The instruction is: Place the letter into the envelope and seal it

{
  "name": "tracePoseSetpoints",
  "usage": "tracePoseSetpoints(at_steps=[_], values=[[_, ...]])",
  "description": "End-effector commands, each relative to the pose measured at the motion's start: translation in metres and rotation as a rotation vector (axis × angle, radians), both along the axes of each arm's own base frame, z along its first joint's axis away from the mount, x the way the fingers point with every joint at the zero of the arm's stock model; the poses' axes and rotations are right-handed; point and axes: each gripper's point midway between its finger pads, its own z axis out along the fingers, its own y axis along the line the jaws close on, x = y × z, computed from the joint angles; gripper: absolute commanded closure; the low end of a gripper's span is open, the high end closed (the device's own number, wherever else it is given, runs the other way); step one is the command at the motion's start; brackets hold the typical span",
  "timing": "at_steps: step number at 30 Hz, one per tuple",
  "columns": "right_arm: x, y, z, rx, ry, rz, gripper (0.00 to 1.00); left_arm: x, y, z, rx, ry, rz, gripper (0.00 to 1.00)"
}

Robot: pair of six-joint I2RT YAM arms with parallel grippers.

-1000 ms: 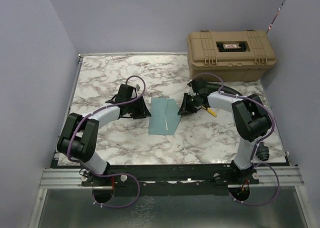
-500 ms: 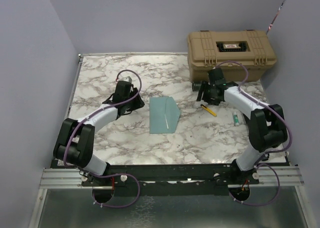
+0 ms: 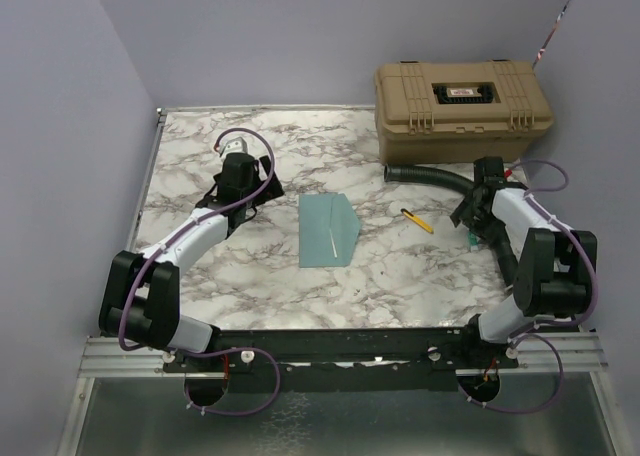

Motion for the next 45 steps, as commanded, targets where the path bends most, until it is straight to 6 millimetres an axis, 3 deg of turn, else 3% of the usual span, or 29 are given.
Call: tracePoseSetpoints(at_steps=[1,8,14,21,25,30,35,38,45], values=[[-0.004,-0.016,-0.009,-0.003,0.025,-0.059,0.28,0.005,0.003,0.007,0.014,-0.024,-0.007,0.01],[0.009,-0.014,-0.018,0.041,0.027,0.043,0.30,0.009,-0.016,0.015,-0.070,-0.053,-0.074,0.01],[0.004,-0.015,-0.032,0.046,0.084,0.073,0.38,0.007,-0.025,0.022,-0.135,-0.085,-0.095,0.01],[-0.003,-0.012,-0.034,0.057,0.080,0.072,0.64,0.001,-0.030,0.023,-0.161,-0.079,-0.116,0.02],[-0.008,-0.013,-0.033,0.047,0.078,0.071,0.69,-0.006,-0.033,0.020,-0.175,-0.068,-0.137,0.02],[-0.008,-0.010,-0.023,0.056,0.039,0.077,0.91,-0.018,-0.043,0.018,-0.211,-0.049,-0.202,0.01],[0.003,0.008,0.007,0.134,-0.093,0.118,0.96,-0.024,-0.064,0.020,-0.274,-0.029,-0.301,0.02],[0.016,0.043,0.040,0.301,-0.262,0.186,0.96,-0.029,-0.085,0.034,-0.334,-0.044,-0.386,0.02],[0.040,0.136,0.152,0.577,-0.684,0.383,0.97,-0.055,-0.158,0.095,-0.460,-0.182,-0.650,0.01]])
